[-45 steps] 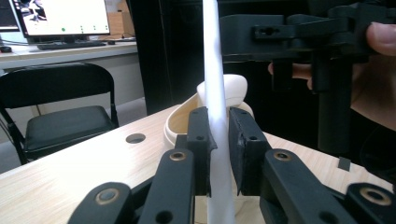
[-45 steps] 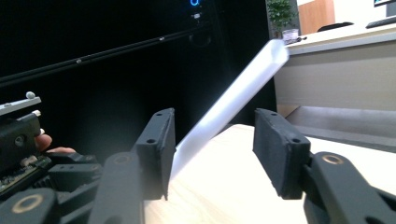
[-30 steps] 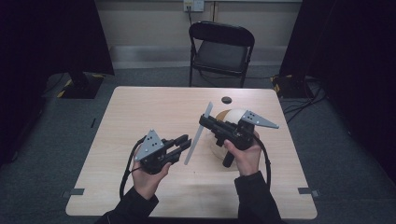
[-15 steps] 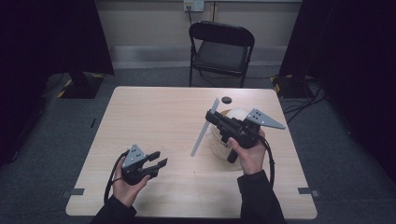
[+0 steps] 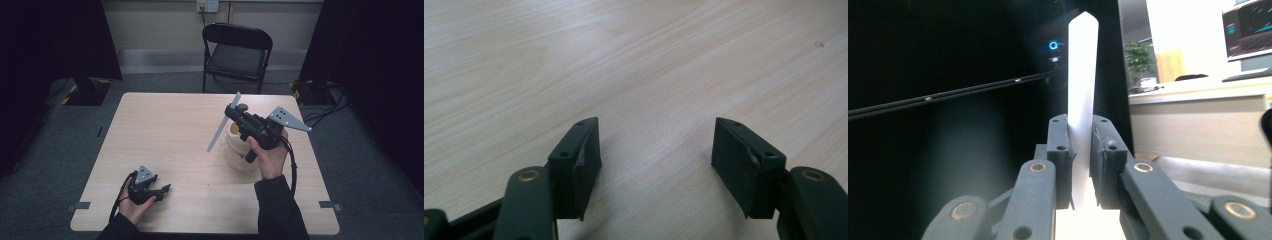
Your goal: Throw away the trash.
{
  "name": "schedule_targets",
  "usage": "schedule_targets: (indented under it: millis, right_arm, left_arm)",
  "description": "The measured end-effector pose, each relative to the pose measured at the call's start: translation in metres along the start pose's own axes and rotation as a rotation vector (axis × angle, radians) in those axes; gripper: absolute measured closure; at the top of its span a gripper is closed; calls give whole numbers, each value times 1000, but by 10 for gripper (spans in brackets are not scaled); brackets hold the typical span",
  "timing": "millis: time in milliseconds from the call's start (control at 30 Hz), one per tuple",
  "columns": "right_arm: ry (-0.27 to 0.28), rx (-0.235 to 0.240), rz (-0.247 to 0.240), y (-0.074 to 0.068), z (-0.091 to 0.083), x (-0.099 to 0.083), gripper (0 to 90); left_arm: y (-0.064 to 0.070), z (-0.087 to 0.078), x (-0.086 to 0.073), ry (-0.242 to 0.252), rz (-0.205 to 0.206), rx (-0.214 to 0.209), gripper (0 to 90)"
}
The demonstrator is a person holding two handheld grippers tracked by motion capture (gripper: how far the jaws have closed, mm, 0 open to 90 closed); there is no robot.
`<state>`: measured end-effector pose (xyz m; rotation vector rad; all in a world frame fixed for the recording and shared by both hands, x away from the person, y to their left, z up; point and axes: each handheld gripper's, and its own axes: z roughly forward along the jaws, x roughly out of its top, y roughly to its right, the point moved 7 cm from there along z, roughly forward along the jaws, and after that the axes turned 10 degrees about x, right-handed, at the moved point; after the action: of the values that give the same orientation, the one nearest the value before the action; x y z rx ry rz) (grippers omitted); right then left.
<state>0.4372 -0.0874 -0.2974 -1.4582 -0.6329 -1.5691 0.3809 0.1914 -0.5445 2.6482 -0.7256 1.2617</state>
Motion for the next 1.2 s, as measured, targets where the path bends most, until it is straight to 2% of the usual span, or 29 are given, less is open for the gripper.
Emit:
schedule_targets:
  millis: [100, 400, 567, 900, 1200]
  right_arm:
    - [13, -24, -16, 6, 2, 7, 817]
    - [29, -113, -77, 28, 5, 23, 817]
    - [11, -176, -116, 41, 3, 25, 817]
    - [10, -253, -163, 56, -6, 27, 817]
    - [-66, -294, -187, 64, -7, 16, 808]
  left_arm:
    - [1, 1, 0, -3, 15, 17, 343]
    - [2, 2, 1, -5, 11, 11, 316]
    - [2, 2, 1, -5, 10, 11, 311]
    - [2, 2, 1, -5, 10, 13, 311]
    - [2, 2, 1, -5, 10, 13, 311]
